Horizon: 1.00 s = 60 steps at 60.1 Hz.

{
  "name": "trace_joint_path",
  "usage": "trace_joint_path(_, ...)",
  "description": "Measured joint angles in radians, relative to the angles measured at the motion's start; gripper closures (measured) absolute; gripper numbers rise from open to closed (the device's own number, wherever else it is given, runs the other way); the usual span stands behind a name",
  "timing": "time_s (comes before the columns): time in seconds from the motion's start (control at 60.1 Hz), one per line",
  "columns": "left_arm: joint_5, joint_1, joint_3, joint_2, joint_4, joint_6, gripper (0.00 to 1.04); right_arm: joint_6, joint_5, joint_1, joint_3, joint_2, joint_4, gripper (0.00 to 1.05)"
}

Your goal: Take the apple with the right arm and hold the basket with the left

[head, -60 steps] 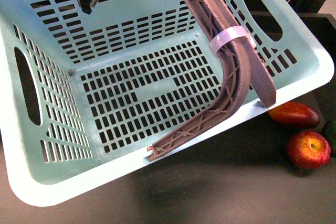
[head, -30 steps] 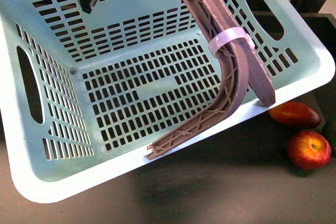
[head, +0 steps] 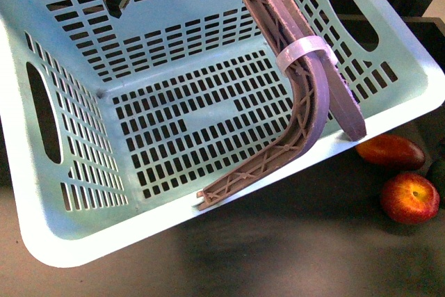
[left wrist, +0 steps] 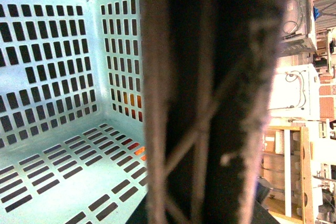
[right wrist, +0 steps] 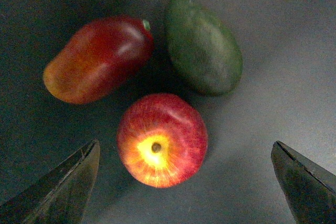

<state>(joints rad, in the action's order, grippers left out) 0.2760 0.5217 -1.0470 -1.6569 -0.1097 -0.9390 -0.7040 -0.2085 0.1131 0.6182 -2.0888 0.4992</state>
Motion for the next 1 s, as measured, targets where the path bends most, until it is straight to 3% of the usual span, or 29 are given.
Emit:
trace_joint_path(0.283, 0.0, 0.0, 0.0, 0.0, 0.0, 0.0, 1.0, 0.036, -0.014, -0.035, 0.049, -0.101, 0.018, 0.09)
trace_joint_path(0.566, 0.002, 0.0, 0.0, 0.0, 0.0, 0.0, 1.0, 0.113, 0.044, -0.092, 0.12, -0.185, 0.023, 0.09)
trace_joint_path(0.998, 0.002, 0.0, 0.0, 0.0, 0.0, 0.0, 1.0, 0.149, 0.051, -0.079, 0.167, -0.265, -0.007, 0.09)
